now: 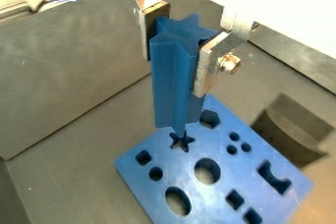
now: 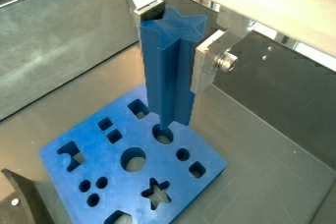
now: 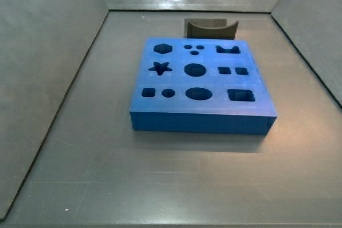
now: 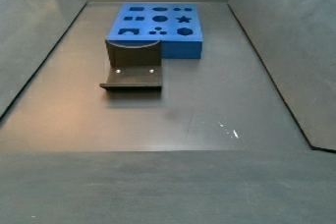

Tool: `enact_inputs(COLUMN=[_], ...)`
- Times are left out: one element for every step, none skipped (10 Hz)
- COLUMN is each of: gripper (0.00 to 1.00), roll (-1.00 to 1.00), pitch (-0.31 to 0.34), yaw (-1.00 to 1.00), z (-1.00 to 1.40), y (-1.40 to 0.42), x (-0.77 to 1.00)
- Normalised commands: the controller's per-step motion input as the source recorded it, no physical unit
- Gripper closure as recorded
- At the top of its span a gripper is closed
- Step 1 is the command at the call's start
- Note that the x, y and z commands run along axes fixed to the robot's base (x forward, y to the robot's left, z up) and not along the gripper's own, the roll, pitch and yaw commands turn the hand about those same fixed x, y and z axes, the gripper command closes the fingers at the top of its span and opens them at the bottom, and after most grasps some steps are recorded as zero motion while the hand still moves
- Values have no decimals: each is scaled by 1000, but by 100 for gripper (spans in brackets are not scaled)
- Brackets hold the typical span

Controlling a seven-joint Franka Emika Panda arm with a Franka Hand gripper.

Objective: Insert the star object.

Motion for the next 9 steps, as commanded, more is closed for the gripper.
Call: enact_inputs(gripper=[100,100,100,100,100,100,100,100,100], roll=[0,9,49,54,47,44,26,31,26], pitch=[-17,-69,-153,-164,-137,-109,-50,-51,0], yaw=[763,774,657,623,509,414,277,271,-109], z=[-1000,-1000,-1000,-1000,-1000,-1000,-1000,-1000,-1000], y=[303,306,394,420,463,486,497,509,140], x=[23,0,-174,-217,-263,-323,-286,-283,0])
